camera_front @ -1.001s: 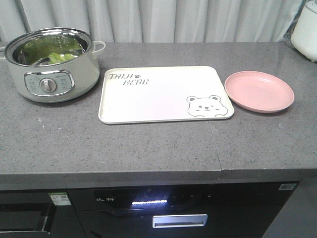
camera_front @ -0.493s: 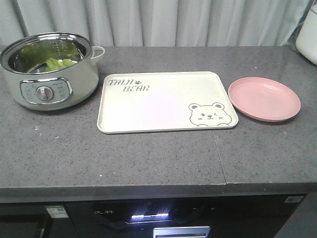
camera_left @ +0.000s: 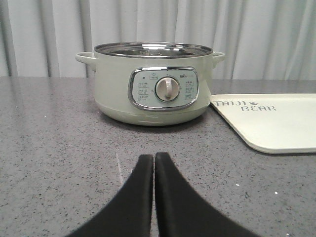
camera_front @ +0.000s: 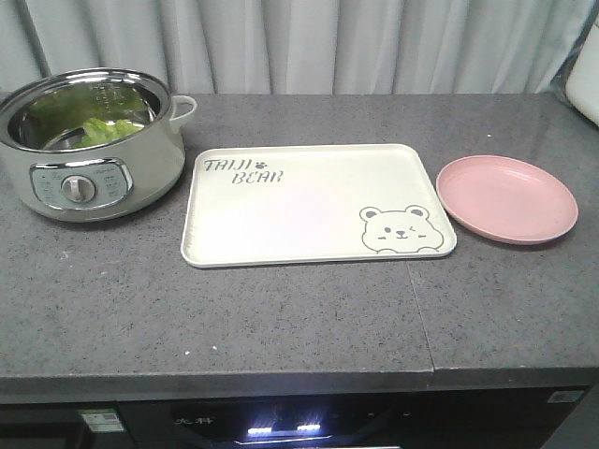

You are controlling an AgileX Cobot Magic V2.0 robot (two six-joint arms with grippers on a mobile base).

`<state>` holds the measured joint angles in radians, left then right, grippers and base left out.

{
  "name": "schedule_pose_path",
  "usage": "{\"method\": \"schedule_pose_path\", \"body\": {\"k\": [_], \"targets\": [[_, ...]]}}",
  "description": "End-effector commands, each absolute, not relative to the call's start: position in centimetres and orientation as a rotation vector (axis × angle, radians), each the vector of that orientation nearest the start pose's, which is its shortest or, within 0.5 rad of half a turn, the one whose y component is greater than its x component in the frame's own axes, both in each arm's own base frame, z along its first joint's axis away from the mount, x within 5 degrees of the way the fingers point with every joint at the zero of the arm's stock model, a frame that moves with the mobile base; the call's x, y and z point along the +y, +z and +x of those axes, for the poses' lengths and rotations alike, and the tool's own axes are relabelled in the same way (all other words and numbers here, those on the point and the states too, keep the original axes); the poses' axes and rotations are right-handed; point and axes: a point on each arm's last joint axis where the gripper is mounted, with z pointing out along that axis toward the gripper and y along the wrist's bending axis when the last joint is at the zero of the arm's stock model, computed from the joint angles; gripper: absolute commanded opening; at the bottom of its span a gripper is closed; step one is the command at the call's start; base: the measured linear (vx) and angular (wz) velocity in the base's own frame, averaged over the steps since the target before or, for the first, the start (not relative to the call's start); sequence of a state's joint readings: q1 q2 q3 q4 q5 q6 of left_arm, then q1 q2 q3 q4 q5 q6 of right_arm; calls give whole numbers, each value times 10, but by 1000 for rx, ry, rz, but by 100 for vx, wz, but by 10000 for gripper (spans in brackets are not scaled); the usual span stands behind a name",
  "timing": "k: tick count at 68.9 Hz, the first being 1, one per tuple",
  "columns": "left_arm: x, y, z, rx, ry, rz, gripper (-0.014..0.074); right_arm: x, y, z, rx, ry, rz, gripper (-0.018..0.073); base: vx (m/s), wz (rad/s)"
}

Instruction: Transfer vegetables to tray and serve

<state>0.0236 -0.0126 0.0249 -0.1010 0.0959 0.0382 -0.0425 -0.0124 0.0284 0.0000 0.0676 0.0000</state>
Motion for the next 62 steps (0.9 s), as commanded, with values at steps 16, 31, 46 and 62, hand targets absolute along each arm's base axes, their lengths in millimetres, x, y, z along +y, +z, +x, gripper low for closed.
{"method": "schedule_pose_path", "body": {"k": [16,31,46,62], "targets": [[1,195,57,1529,-45,-65,-6,-3,200,56,1501,-40,37,-2,5,0],[1,195,57,1529,-45,-65,-6,-3,200,56,1501,-40,37,-2,5,0],[1,195,57,1529,-45,-65,-6,-3,200,56,1501,-40,37,-2,5,-1],[1,195,57,1529,-45,-65,-6,-3,200,56,1501,-40,37,-2,4,-1]]}}
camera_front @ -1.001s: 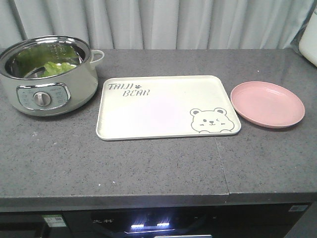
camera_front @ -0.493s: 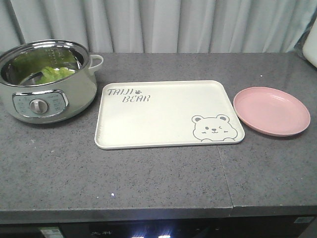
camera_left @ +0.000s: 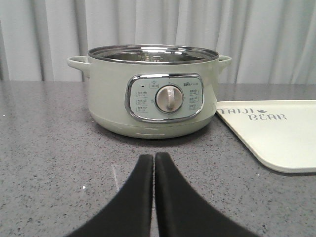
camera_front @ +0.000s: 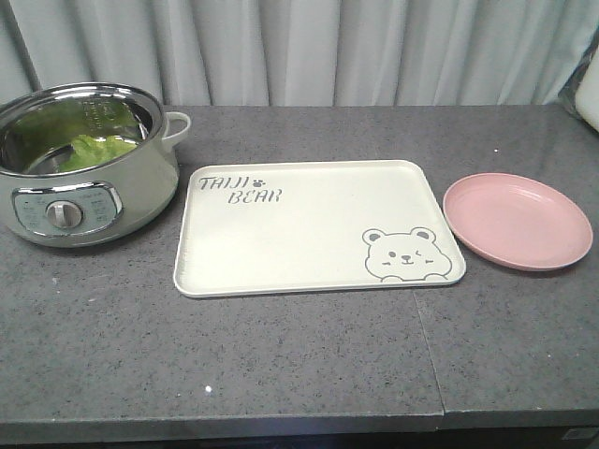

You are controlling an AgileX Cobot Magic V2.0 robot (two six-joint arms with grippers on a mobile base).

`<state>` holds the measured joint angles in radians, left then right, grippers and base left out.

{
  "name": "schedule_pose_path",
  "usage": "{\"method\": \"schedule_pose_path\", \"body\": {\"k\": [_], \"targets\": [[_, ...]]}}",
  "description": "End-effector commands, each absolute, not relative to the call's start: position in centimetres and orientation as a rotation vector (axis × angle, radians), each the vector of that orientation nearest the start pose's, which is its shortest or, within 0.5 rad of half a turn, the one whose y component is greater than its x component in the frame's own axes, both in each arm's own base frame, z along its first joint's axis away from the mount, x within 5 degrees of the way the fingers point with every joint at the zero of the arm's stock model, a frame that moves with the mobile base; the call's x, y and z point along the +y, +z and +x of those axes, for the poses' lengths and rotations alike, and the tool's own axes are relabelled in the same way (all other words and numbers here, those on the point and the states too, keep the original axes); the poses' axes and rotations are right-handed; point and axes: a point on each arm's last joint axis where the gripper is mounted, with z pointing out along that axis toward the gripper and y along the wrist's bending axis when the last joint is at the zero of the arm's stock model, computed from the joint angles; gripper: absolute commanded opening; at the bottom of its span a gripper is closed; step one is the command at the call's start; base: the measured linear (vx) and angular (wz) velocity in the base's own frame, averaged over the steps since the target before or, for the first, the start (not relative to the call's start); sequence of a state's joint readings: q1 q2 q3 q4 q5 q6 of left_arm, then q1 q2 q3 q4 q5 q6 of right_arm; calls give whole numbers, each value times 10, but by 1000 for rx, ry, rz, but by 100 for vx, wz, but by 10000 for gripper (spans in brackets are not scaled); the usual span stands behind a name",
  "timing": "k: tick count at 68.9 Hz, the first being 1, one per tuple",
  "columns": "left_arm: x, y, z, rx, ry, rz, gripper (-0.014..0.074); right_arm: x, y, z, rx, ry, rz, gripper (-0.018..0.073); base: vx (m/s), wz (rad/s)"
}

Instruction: Transfer vegetables to tray and serve

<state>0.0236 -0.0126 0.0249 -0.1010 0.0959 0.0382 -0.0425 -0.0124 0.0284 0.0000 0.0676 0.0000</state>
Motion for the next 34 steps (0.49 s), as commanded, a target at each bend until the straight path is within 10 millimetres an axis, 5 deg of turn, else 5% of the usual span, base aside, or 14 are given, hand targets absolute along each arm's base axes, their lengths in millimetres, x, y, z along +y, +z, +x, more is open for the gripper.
{"method": "schedule_pose_path", "body": {"k": [1,34], "targets": [[1,195,57,1529,-45,-65,-6,-3,200,56,1501,-40,37,-2,4,0],[1,195,57,1529,-45,-65,-6,-3,200,56,1501,-40,37,-2,2,0]]}}
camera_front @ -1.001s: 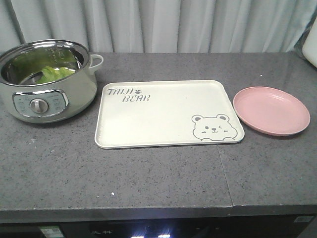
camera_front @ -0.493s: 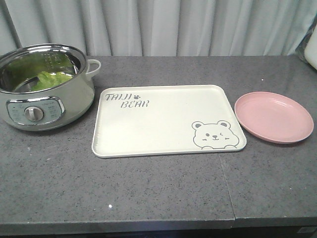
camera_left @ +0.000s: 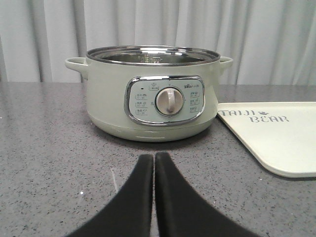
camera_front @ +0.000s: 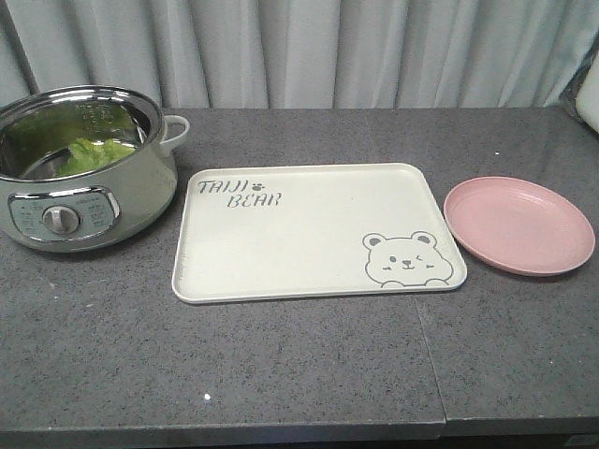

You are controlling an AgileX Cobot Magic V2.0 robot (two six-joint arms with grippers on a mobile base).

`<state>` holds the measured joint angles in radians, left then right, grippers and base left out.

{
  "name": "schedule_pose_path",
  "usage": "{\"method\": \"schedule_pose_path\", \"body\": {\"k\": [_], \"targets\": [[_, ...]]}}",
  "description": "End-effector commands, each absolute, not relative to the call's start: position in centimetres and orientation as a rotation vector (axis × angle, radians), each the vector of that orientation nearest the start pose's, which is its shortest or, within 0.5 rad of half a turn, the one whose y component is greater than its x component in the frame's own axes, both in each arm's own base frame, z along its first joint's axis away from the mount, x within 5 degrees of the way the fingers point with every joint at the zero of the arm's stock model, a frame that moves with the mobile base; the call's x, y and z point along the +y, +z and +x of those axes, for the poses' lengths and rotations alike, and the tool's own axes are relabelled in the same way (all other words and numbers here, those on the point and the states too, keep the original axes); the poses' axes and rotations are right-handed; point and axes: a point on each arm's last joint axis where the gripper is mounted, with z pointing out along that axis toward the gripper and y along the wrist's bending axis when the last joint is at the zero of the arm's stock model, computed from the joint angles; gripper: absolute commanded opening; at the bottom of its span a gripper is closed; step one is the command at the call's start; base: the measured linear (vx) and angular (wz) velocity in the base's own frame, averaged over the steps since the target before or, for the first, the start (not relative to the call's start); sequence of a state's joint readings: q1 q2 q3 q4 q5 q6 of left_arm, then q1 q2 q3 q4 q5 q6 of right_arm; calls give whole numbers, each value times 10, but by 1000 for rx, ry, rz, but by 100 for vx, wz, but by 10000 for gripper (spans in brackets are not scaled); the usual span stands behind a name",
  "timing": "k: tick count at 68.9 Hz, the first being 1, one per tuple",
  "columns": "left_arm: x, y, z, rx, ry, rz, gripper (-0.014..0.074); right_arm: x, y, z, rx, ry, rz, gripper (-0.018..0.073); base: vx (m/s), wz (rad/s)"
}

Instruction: Transfer vegetables to tray and serve

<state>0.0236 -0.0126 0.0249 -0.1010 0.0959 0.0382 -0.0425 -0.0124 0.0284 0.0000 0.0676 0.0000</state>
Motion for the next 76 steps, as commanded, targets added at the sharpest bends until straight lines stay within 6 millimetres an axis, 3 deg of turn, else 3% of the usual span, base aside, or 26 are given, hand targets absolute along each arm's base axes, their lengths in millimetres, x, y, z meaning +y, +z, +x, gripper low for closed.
{"method": "schedule_pose_path", "body": {"k": [1,76], "targets": [[1,195,57,1529,-45,-65,-6,-3,200,56,1501,-40,37,-2,0,0],[1,195,57,1529,-45,-65,-6,-3,200,56,1501,-40,37,-2,0,0]]}}
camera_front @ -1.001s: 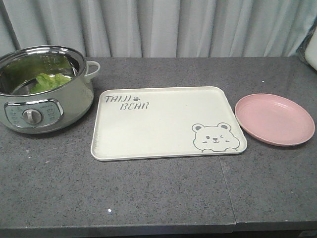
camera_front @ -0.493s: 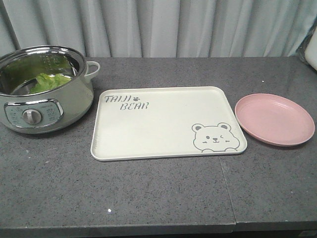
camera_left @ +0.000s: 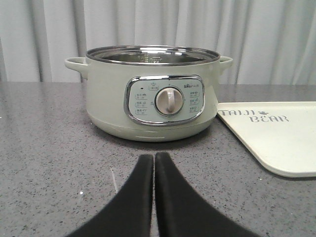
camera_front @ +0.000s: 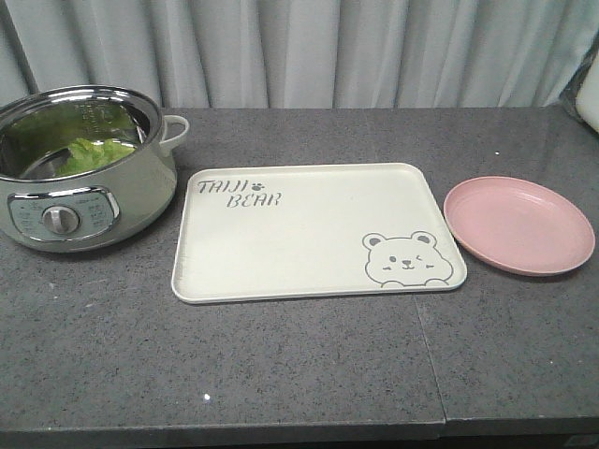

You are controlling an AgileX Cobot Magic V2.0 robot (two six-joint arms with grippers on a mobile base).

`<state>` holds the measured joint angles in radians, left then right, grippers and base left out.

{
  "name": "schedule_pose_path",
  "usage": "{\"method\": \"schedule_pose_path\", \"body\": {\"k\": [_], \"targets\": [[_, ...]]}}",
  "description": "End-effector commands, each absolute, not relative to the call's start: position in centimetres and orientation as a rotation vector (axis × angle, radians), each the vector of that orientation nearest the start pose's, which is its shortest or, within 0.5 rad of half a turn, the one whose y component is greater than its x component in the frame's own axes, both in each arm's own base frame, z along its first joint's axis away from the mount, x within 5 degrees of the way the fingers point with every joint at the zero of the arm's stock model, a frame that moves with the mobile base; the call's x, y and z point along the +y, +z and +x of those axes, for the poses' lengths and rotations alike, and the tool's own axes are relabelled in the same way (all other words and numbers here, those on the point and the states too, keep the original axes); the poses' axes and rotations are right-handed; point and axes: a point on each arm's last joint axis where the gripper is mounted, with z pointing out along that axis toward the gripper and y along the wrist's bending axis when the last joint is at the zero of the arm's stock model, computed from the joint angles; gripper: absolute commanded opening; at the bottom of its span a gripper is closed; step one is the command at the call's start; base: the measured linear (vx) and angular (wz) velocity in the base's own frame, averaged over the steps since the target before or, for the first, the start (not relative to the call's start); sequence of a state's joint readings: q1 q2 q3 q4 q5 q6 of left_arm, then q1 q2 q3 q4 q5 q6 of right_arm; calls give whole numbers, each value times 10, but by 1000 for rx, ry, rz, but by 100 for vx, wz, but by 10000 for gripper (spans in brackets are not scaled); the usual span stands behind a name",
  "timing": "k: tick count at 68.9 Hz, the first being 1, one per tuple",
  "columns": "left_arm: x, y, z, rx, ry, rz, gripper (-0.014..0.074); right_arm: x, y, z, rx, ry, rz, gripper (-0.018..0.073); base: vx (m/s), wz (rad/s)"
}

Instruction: Transfer vegetables to tray and serve

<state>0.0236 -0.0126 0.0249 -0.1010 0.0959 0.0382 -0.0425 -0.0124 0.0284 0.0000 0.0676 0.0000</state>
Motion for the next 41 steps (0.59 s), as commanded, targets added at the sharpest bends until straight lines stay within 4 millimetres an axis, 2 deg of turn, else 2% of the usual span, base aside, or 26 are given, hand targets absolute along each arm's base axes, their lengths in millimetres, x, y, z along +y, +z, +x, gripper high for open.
{"method": "schedule_pose_path", "body": {"k": [1,18,29,41], "targets": [[1,195,57,1529,-45,-65,-6,-3,200,56,1501,-40,37,-2,0,0],[1,198,56,1494,-42,-66,-6,-3,201,56,1495,-40,37,-2,0,0],[1,199,56,1489,-42,-66,-6,-4,209,55,1389,172,236,-2,0,0],[2,204,56,1436,-98,-121,-6,-6,215,54,1301,234,303,-2,0,0]]}}
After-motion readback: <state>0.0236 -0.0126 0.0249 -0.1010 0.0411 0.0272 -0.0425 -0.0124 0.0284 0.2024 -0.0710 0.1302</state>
